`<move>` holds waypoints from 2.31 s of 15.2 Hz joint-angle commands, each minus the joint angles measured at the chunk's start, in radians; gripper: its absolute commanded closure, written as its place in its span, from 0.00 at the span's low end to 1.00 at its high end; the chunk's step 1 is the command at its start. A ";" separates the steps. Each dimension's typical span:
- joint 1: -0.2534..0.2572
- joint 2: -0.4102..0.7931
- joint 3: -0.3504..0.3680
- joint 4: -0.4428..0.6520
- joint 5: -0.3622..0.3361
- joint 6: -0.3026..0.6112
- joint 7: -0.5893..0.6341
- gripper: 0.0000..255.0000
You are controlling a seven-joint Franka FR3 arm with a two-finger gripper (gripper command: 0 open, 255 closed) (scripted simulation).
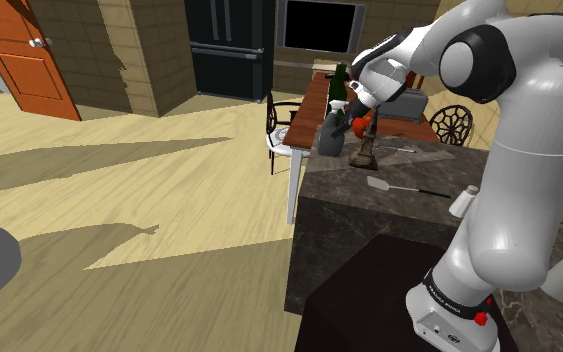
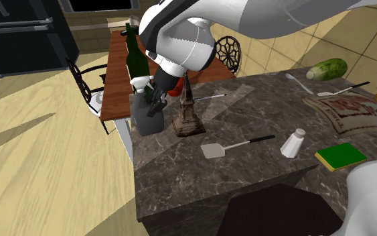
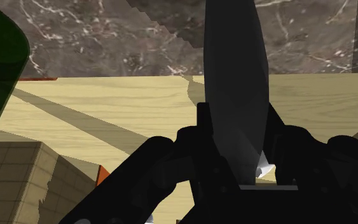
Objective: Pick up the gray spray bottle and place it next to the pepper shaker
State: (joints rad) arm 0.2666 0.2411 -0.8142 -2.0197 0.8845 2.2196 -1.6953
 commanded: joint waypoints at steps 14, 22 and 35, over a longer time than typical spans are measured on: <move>0.030 -0.082 -0.032 0.045 -0.118 -0.056 0.112 1.00; 0.044 -0.134 -0.046 0.098 -0.197 -0.113 0.194 1.00; 0.051 -0.182 -0.056 0.220 -0.284 -0.232 0.305 1.00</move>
State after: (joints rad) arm 0.3187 0.0568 -0.8698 -1.8139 0.6023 1.9997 -1.3972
